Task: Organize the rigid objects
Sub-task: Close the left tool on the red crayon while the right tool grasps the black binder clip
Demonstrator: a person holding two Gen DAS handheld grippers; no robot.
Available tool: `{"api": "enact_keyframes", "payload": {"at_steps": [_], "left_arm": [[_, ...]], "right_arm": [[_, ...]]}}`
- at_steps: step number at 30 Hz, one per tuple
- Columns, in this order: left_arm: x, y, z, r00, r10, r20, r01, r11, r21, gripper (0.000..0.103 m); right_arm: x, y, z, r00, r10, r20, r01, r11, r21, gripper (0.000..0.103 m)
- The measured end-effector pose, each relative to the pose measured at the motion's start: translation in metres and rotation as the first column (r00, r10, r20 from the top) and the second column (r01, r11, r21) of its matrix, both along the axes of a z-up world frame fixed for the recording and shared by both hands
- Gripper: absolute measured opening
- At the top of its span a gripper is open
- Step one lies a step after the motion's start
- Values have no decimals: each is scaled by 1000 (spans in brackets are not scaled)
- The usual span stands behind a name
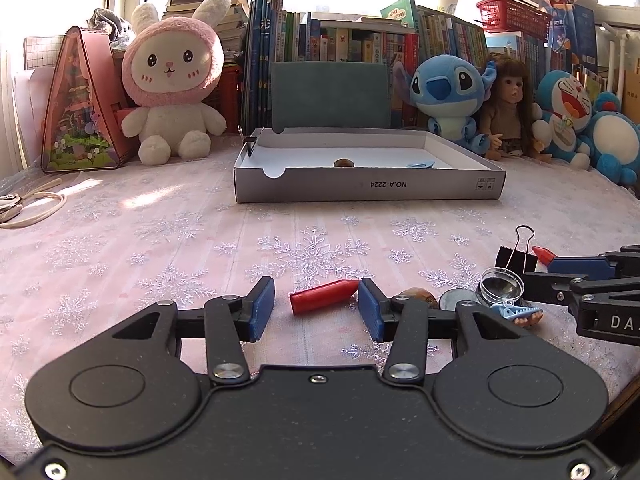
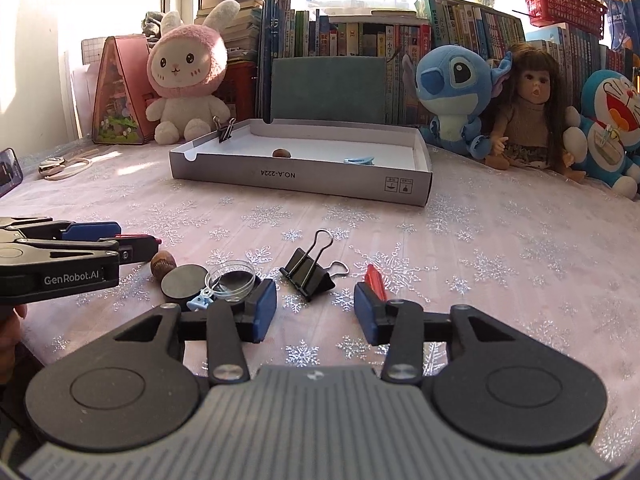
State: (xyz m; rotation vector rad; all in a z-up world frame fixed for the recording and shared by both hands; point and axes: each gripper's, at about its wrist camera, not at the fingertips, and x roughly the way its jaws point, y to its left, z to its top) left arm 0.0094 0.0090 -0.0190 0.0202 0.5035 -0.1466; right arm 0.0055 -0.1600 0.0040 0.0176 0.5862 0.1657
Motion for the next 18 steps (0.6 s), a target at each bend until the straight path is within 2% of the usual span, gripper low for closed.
{"api": "enact_keyframes", "payload": {"at_steps": [5,8,15,16,18], "left_arm": [[-1,-1,0,1000,6,1,-6,1000,1,44],[-1,-1,0,1000,3,1,-3,1000,-1,45],[-2,0,-1,1000,5,1,-5,1000,-7,45],[-2,0,0,1000,6,0,-6,1000,-10,45],[-2,1,0,1000,4,-6,-4,1000,-17,49]], "right_arm": [[10,-11,9,996,-26,-88,42,982,186,36],[16,-10,9,994,-23,-110,50,968,246,33],[34,-7,3,991,-67,-117,86,982,168,31],[37,-9,2,990,-76,-120,96,981,170,38],[40,-14,3,987,-95,-128,118,976,183,42]]}}
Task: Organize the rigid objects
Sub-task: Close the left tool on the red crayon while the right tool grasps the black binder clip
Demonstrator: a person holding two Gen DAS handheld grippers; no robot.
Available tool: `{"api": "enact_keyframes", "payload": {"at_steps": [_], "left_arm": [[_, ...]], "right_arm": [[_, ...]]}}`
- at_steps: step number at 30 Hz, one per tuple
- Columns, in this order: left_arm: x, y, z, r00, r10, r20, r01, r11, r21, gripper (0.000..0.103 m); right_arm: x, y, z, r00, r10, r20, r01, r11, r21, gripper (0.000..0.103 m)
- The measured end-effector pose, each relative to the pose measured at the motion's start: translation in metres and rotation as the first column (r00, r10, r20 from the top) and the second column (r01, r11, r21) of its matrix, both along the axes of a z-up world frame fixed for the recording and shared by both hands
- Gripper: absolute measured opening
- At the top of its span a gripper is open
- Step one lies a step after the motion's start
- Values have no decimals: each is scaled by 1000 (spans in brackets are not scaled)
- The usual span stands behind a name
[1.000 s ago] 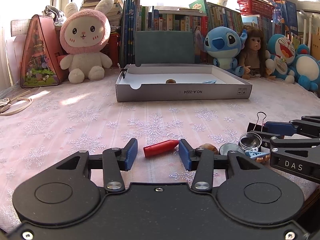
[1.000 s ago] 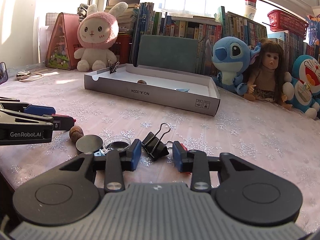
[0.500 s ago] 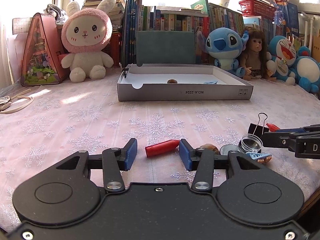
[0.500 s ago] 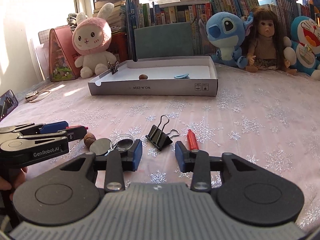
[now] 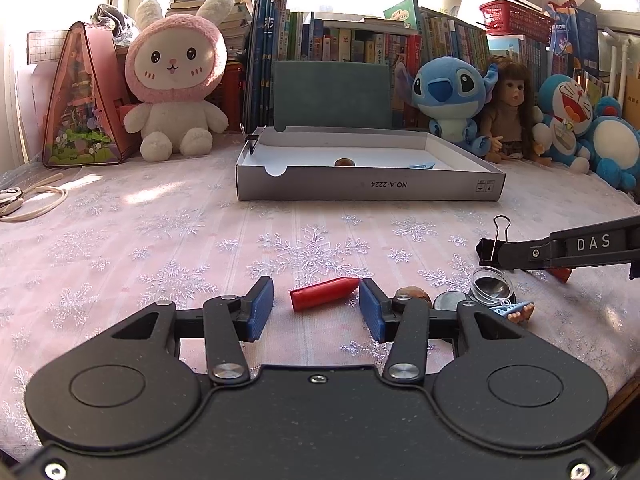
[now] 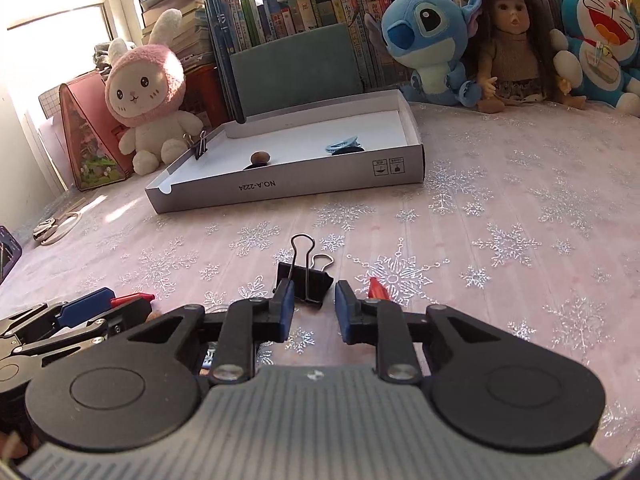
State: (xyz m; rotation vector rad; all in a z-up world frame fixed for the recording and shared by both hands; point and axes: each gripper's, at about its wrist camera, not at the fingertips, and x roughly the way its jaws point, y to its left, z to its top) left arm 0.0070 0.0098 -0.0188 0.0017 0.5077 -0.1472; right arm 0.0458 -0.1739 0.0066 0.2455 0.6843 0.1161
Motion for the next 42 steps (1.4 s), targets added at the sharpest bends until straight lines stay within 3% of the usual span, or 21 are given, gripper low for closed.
{"api": "enact_keyframes", "payload": {"at_steps": [3,7,12,17,30,35,42], "left_arm": [[-1,0,1,1000,-8,-8,8,1000,-23,61],[0,-2,1,1000,-4,-8,4,1000,-29,61],[3,-1,1,1000,1,-12,-1,1000,-21,53],[2,13,3,1000,18,-24,-18,999,-26,53],[10,35,4,992,119,-34,-119,993,-9,55],[5,26,5,996,89,-22,-90,996,-21,61],[4,1,0,998,56,-10,-56,998,20,66]], "right_arm": [[2,-1,2,1000,-21,-8,21,1000,20,49],[2,10,3,1000,-24,-7,24,1000,-5,58],[12,25,3,999,-35,-13,34,998,-51,59],[17,28,2,1000,-29,-7,28,997,-74,57],[8,25,1,999,-30,15,32,989,-144,56],[6,26,1,999,-30,20,32,990,-140,63],[8,36,-2,999,-33,37,40,980,-194,66]]}}
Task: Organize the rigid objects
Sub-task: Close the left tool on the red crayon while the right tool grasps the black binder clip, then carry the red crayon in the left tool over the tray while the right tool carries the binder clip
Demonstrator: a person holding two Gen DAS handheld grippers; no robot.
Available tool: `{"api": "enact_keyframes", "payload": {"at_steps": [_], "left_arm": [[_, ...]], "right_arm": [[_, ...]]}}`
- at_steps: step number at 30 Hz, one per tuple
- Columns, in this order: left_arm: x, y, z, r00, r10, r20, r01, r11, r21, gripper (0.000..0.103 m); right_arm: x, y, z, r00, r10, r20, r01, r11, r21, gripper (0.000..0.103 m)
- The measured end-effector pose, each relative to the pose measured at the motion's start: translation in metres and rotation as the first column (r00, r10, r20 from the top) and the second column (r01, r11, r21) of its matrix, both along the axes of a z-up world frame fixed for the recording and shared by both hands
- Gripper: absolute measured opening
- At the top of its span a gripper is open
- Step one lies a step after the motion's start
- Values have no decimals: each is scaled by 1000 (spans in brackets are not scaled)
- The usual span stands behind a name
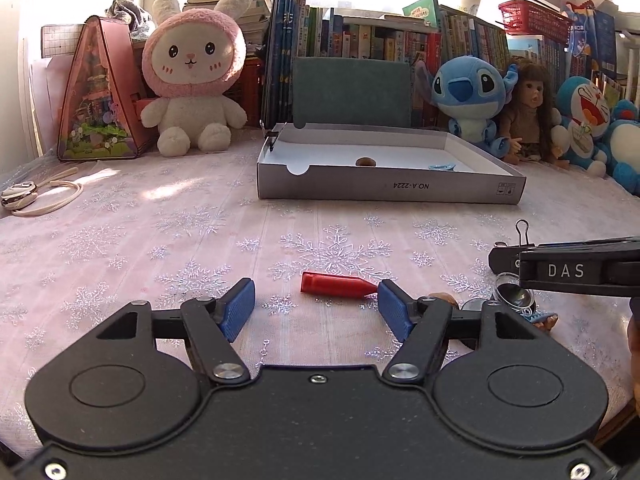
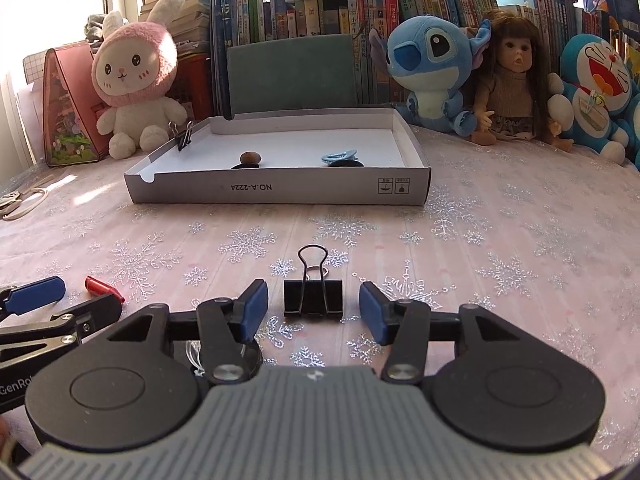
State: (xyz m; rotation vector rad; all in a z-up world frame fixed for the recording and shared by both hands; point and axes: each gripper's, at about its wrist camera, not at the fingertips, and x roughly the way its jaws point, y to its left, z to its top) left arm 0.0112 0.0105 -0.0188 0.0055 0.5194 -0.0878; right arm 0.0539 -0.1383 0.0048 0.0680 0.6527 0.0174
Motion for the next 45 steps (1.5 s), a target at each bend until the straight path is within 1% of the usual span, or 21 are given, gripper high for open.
{"api": "enact_keyframes", "payload": {"at_steps": [4,5,6,7,8,9,10,13,20,24,26,29,31,32,35,36,39,41,43,45], "left_arm": [[3,-9,-1,1000,-4,2,4,1000,20,66],[4,-9,-2,1000,-4,0,4,1000,22,65],[5,-10,-2,1000,-4,-3,4,1000,25,59],[5,-12,-2,1000,-1,0,1,999,34,42],[4,-14,-1,1000,13,7,-13,998,54,42],[4,-16,0,1000,19,4,-19,997,70,42],[5,-16,1,1000,10,-1,-9,998,70,42],[11,-14,7,1000,-3,-23,4,1000,21,42],[33,-15,31,999,-22,-23,22,1000,-20,42],[51,-18,47,998,-47,-33,46,998,-51,42],[66,-20,55,997,-57,-44,53,996,-76,42],[87,-23,67,997,-61,-43,57,994,-91,42],[106,-27,75,997,-63,-47,58,994,-98,42],[117,-28,78,996,-66,-61,59,992,-111,42],[160,-30,85,987,-96,-133,69,978,-196,42],[177,-32,88,982,-105,-156,70,975,-211,42],[218,-39,91,973,-116,-199,75,977,-201,42],[243,-45,88,974,-92,-209,56,983,-174,42],[257,-47,82,981,-92,-171,60,981,-185,42],[270,-50,76,978,-110,-178,76,979,-190,42]], "right_arm": [[0,6,-2,1000,1,12,0,999,-50,67],[0,6,-2,1000,1,14,-1,999,-54,67],[-1,7,-3,1000,2,16,-1,998,-56,67],[-1,7,-3,1000,2,18,-1,998,-58,58],[-2,6,-2,1000,0,23,1,998,-55,36],[-4,6,-1,1000,-6,29,8,998,-57,36],[-5,5,0,999,-3,34,4,999,-52,36],[-5,1,4,999,-7,44,8,1000,-28,36],[6,-11,17,998,-14,55,14,1000,17,37],[17,-18,25,999,-4,51,2,999,43,37],[26,-23,30,999,-2,48,-1,998,63,37],[40,-32,40,999,-9,49,5,996,87,37],[53,-38,48,999,-9,50,4,995,97,37],[62,-41,52,999,0,47,-5,995,104,37],[91,-48,62,999,38,26,-41,991,126,37],[105,-51,66,999,41,10,-42,989,141,37],[143,-60,72,998,46,-48,-36,982,186,37],[169,-66,71,994,55,-94,-34,977,213,37],[189,-72,64,990,55,-126,-22,968,248,37],[204,-75,56,987,42,-156,2,963,271,37]]}}
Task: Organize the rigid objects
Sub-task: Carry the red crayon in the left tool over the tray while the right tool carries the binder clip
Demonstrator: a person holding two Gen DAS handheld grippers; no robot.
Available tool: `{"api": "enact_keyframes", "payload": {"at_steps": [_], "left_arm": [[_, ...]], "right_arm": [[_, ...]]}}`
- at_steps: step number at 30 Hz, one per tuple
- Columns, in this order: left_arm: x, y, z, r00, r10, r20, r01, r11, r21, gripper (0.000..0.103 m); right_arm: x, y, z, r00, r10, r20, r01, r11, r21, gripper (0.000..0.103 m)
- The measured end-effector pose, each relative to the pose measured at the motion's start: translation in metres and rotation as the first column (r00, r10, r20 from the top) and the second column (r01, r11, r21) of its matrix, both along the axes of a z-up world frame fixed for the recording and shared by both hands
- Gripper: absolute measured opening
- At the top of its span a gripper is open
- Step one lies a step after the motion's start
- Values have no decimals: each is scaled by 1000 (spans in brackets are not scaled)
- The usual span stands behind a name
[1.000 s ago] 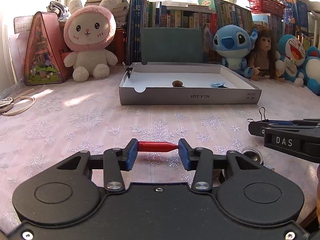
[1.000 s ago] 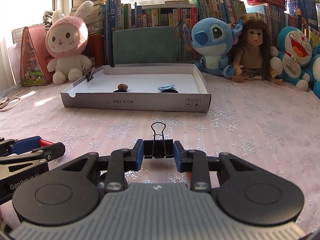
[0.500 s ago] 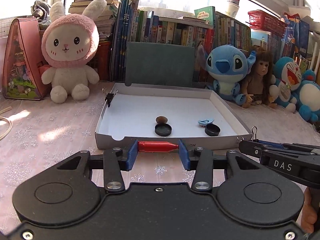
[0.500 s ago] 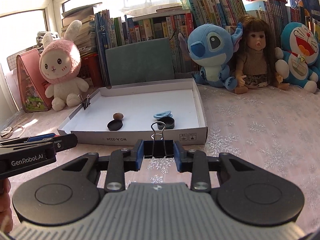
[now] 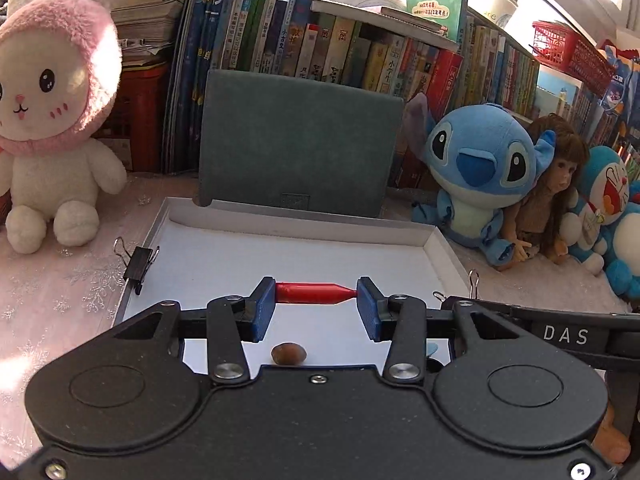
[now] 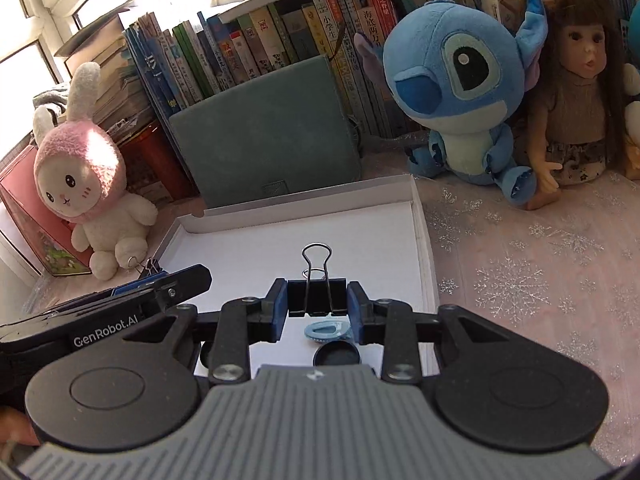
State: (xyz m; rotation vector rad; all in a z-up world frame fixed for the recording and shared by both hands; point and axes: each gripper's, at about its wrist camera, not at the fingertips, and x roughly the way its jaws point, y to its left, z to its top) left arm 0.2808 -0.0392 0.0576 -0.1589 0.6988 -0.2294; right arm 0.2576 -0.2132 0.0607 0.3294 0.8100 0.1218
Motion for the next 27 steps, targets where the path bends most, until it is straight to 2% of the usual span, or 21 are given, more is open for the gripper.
{"api": "enact_keyframes", "payload": {"at_steps": [3,6,12,27], "left_arm": [[14,-6,-13,998,49,-45,-48,998,31,42],[17,-13,-25,997,63,-39,-60,996,69,42],[19,-17,-35,997,71,-35,-68,993,96,42],[17,-15,-51,995,79,-60,-73,992,100,42]], "right_arm": [[9,5,-8,1000,1,8,-1,1000,-27,37],[14,14,-13,999,22,23,-20,997,-69,37],[21,26,-24,1000,27,0,-27,992,-123,37],[17,31,-40,999,42,-9,-43,982,-183,37]]}}
